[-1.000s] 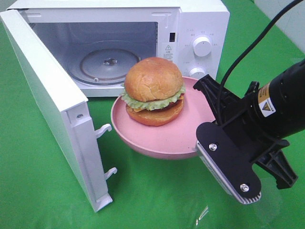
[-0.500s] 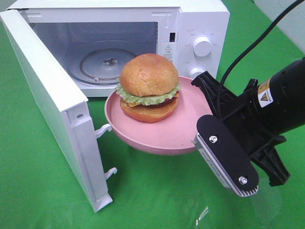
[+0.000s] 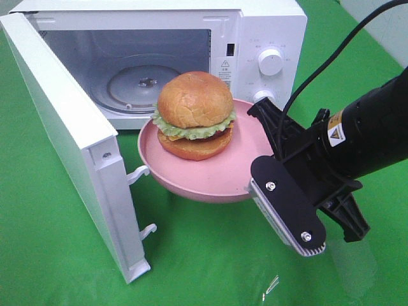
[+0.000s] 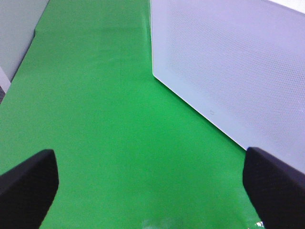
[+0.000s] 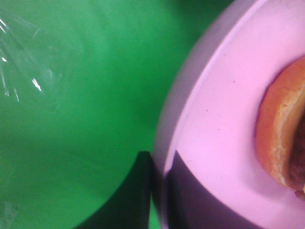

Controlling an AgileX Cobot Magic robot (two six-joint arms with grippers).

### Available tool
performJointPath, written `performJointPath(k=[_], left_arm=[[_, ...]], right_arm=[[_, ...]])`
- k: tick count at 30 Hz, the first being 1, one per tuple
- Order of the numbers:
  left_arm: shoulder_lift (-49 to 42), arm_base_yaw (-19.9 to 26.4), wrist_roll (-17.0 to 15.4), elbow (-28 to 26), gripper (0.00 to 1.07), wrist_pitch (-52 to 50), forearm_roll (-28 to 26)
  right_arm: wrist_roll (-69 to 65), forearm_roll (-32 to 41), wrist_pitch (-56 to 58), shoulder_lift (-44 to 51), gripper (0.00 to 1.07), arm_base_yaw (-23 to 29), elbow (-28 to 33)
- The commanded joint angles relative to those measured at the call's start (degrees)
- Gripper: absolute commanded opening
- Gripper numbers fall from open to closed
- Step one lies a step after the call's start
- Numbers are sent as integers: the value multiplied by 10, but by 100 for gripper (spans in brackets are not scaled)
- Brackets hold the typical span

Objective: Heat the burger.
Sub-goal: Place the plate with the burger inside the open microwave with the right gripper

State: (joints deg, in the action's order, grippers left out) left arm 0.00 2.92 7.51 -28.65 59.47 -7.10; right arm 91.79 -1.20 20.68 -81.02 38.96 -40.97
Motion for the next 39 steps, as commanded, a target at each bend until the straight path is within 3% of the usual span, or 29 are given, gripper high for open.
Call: performJointPath(k=[1,39], left_arm=[[0,2,1,2,98,-1,-3],[0,2,1,2,98,-1,-3]], right_arm=[[-29,-32,-49,-10,0,-2,-23],[-60,-44,-74,-151,0,27,-161]])
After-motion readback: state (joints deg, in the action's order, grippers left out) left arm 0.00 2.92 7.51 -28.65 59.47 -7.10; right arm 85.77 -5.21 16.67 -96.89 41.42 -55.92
